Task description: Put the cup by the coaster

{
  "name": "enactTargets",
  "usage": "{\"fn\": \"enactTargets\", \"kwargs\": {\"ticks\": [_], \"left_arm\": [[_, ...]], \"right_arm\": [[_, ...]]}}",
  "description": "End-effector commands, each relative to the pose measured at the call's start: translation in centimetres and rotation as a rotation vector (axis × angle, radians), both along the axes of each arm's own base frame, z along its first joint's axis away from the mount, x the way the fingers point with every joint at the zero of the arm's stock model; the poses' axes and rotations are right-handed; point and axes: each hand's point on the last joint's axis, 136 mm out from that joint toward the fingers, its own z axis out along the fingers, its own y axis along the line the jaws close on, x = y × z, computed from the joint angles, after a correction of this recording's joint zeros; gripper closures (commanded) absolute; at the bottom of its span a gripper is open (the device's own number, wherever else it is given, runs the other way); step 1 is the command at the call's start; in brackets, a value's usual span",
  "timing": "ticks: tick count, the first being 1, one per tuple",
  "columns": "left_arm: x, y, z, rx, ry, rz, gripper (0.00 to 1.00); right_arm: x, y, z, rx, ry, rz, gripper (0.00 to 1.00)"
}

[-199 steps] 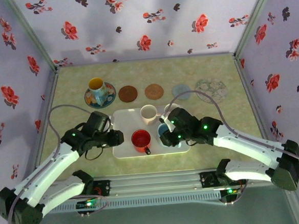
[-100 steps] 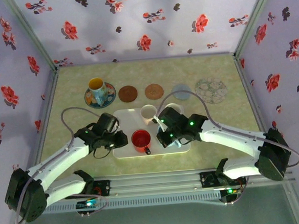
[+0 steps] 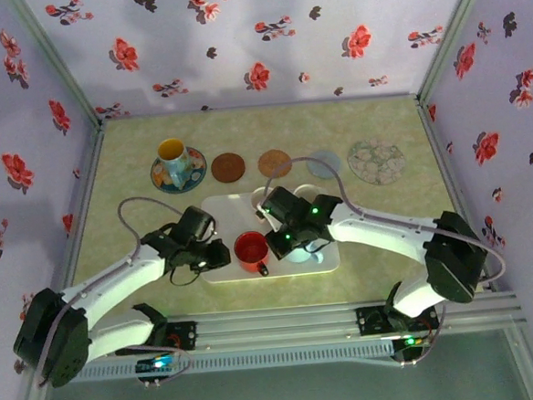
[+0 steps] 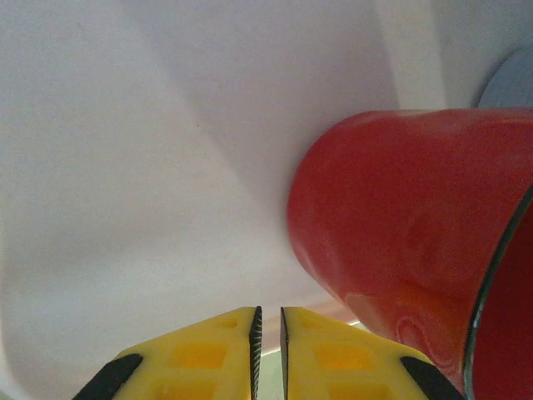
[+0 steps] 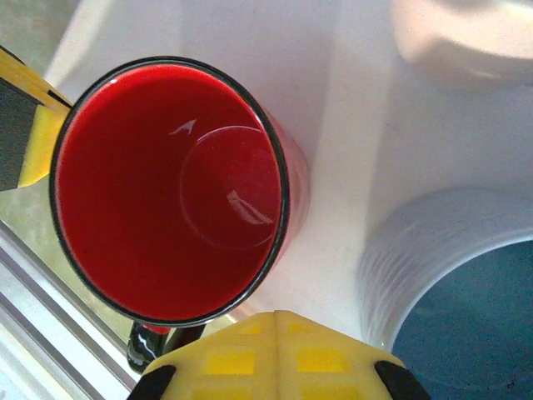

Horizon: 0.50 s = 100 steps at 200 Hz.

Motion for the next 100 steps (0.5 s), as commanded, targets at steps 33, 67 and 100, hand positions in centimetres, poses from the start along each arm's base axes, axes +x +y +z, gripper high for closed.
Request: {"fn": "enactTargets", "kwargs": {"ticks": [33, 67, 100], "left_arm": [[0.6, -1.1, -0.1, -0.001, 0.015, -0.022, 0.83], [1.2, -1.5, 0.0, 0.016, 0.013, -0.046, 0.83], [1.9, -1.9, 0.1, 0.032, 0.005, -0.065, 0.83]], "right_arm": [[0.0, 0.4, -0.8, -0.083, 0.012, 0.004, 1.0], [-0.3, 0.6, -1.1, -0.085, 0.03, 0.013, 1.0], [-0.9, 0.7, -0.9, -0.058, 0.041, 0.021, 1.0]]}}
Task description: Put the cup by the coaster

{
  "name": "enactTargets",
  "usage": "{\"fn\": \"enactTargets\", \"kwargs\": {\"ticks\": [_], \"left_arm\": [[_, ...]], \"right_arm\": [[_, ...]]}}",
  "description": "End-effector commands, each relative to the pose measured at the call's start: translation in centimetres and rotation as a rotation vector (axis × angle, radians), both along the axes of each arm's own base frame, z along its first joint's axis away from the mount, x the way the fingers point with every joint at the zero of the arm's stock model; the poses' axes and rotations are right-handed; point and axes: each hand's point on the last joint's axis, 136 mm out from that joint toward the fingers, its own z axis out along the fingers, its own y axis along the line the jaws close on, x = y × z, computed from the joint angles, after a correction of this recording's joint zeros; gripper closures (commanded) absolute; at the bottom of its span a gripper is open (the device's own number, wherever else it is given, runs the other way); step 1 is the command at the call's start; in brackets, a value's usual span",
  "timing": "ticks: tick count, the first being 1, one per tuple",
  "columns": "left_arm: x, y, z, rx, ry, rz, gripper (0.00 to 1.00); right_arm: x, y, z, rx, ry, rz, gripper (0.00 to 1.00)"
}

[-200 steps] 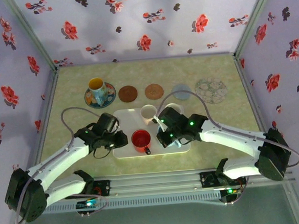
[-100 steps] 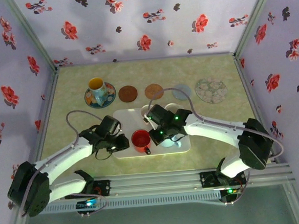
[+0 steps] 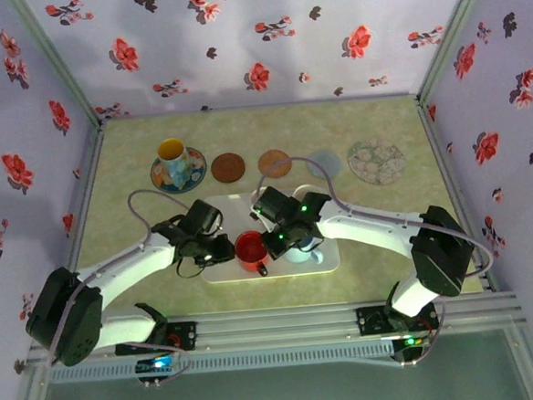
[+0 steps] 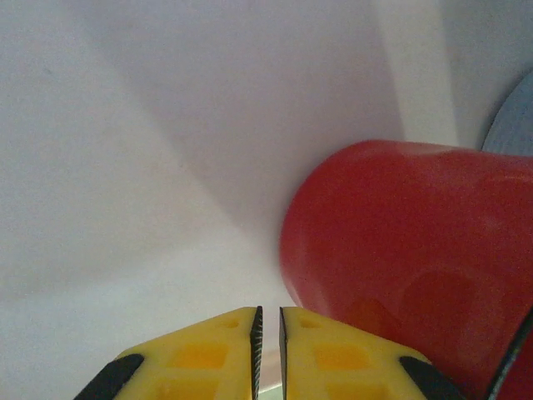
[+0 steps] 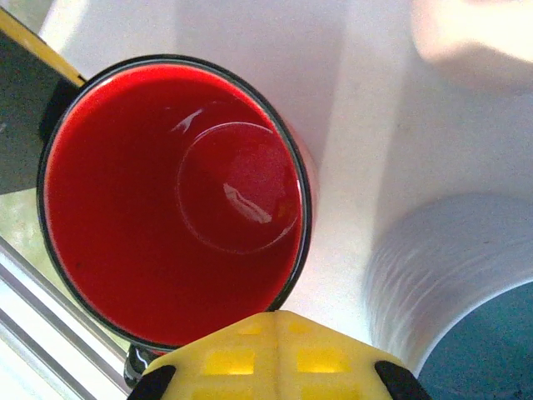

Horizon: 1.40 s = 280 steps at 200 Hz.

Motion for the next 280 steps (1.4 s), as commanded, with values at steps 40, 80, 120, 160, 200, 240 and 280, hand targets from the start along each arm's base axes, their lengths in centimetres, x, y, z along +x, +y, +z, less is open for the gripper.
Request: {"fn": "enactTargets", "kwargs": {"ticks": [40, 80, 120, 160, 200, 240, 280], "left_arm": [[1.3, -1.2, 1.0, 0.017, -0.025, -0.07, 0.84], [2.1, -0.8, 1.8, 0.056, -0.05, -0.076, 0.84], [3.2, -0.2, 2.8, 0.069, -0.081, -0.053, 0.84], [3.3, 0.4, 3.4, 0.075, -0.091, -0.045, 0.84], [2.5, 1.1, 3.3, 0.077, -0.08, -0.032, 0.84], [1.3, 1.0, 2.8, 0.037, -0.055, -0.035, 0.84], [0.7, 0.6, 2.2, 0.012, -0.045, -0.024, 0.84]], "right_arm": [[-1.6, 0.7, 0.3, 0.048, 0.057, 0.033, 1.0], [-2.2, 1.5, 1.0, 0.112, 0.075, 0.057, 1.0], [-2.5, 1.7, 1.4, 0.14, 0.079, 0.064, 0.98], [-1.8, 0.9, 2.8, 0.147, 0.017, 0.032, 0.98], [-0.7, -0.8, 3.1, 0.093, -0.037, -0.044, 1.0], [0.2, -1.8, 1.9, 0.002, -0.045, -0.099, 1.0], [1.1, -1.6, 1.2, -0.041, -0.048, -0.15, 1.0]]}}
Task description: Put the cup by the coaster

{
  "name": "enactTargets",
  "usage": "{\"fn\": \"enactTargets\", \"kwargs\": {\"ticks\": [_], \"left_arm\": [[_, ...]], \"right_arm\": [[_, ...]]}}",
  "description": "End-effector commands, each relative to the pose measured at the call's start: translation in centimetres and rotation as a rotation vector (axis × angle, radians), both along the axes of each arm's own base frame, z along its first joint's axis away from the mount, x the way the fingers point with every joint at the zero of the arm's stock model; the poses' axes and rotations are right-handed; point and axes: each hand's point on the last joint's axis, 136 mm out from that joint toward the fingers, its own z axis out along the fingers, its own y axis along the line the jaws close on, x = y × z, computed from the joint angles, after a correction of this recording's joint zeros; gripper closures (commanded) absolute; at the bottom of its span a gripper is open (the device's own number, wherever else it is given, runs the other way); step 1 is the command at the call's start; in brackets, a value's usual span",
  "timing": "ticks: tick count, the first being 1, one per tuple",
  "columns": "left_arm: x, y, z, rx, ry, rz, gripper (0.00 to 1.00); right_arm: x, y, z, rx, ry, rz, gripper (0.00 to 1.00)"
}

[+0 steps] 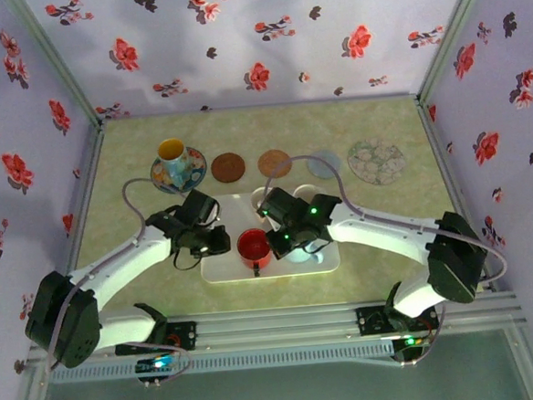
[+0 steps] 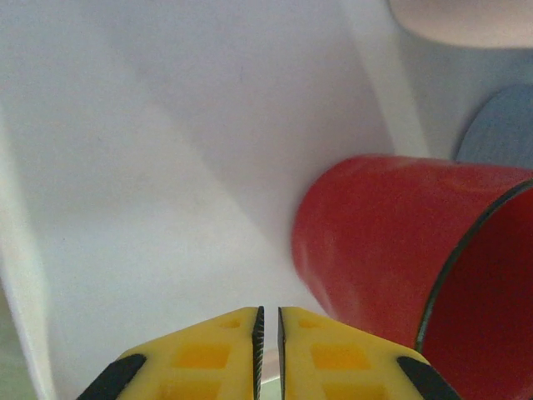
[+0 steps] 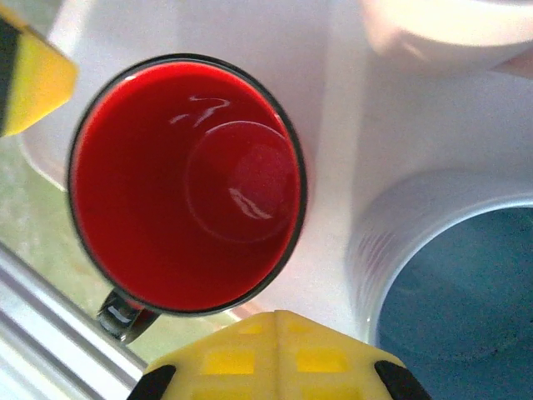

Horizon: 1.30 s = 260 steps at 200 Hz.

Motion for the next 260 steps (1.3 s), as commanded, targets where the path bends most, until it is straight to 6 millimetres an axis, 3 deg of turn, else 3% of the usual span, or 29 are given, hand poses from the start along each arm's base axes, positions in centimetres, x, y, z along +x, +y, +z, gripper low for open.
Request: {"fn": "enactTargets", "kwargs": {"ticks": [1, 56, 117, 156, 260], "left_arm": [[-0.6, -0.4, -0.1, -0.033, 0.012, 0.011, 0.84], [-0.3, -1.2, -0.7, -0.049, 0.02, 0.01, 0.84], [0.3, -1.6, -1.2, -0.041, 0.014, 0.009, 0.85], [1.4, -1.6, -1.2, -0.021, -0.017, 0.01, 0.85], [5.2, -2.4, -0.4, 0.053, -0.064, -0.04, 0.85]], "right_arm": [[1.1, -0.2, 0.2, -0.041, -0.021, -0.065, 1.0], [1.1, 0.4, -1.2, -0.068, 0.022, -0.076, 1.0], [0.2, 1.5, -1.1, -0.009, 0.069, -0.037, 1.0], [-0.9, 3.1, -0.7, 0.104, 0.128, -0.013, 1.0], [-1.2, 4.1, -0.5, 0.172, 0.14, 0.004, 1.0]]}}
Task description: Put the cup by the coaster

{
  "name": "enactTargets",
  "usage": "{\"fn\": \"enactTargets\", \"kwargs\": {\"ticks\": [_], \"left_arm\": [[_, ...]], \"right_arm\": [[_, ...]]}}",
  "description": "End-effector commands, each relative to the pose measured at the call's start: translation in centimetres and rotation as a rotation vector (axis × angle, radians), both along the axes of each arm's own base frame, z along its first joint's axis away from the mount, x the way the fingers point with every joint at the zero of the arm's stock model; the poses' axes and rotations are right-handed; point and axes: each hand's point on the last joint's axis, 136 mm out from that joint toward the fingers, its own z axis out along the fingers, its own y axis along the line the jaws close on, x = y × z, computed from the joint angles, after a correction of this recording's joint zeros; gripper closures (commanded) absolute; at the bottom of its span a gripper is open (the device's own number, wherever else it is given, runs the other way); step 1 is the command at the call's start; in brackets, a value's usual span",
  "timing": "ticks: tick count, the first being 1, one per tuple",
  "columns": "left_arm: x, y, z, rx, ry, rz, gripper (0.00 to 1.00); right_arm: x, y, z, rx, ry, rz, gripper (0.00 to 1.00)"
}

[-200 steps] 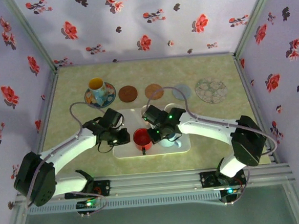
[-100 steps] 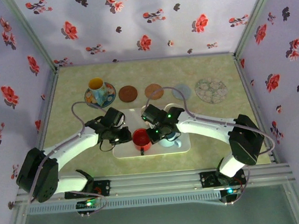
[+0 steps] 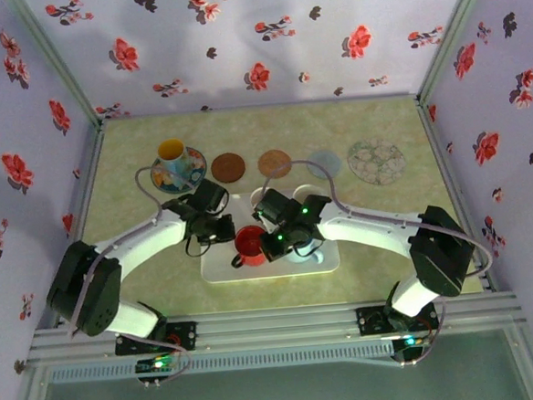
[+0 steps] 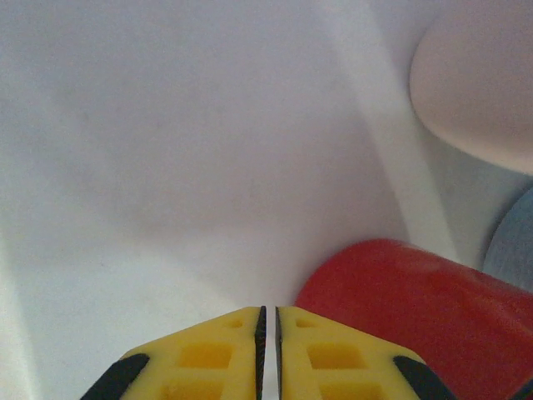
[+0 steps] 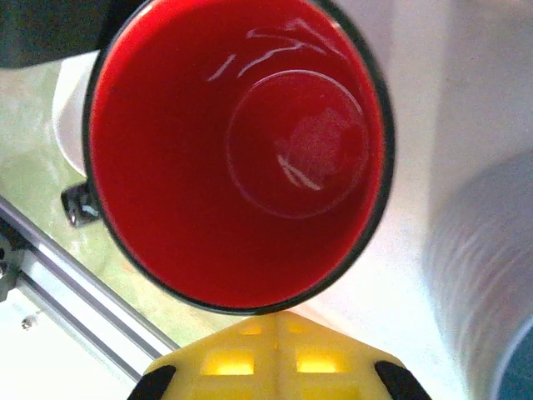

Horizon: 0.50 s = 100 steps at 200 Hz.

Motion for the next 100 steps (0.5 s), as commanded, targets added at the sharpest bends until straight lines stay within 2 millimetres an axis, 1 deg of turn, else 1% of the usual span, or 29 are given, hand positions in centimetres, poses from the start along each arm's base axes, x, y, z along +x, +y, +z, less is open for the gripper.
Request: {"fn": "enactTargets", "kwargs": {"ticks": [1, 25, 46, 74, 100], "left_arm": [[0.6, -1.0, 1.1, -0.015, -0.019, -0.056, 0.85], [1.2, -0.7, 1.9, -0.012, -0.043, -0.052, 0.85], [1.6, 0.1, 3.3, 0.012, -0.07, -0.048, 0.85], [1.5, 1.2, 5.6, 0.025, -0.124, -0.061, 0.83], [0.8, 2.3, 7.5, 0.043, -0.162, -0.096, 0.79]], "right_arm": [[0.1, 1.8, 0.9, 0.087, -0.02, 0.016, 1.0], [0.4, 1.7, 1.7, 0.104, -0.053, 0.023, 0.99], [0.6, 1.5, 2.6, 0.111, -0.084, 0.037, 0.96], [0.7, 0.9, 3.8, 0.12, -0.132, 0.056, 0.86], [0.9, 0.2, 5.1, 0.128, -0.186, 0.071, 0.74]]}}
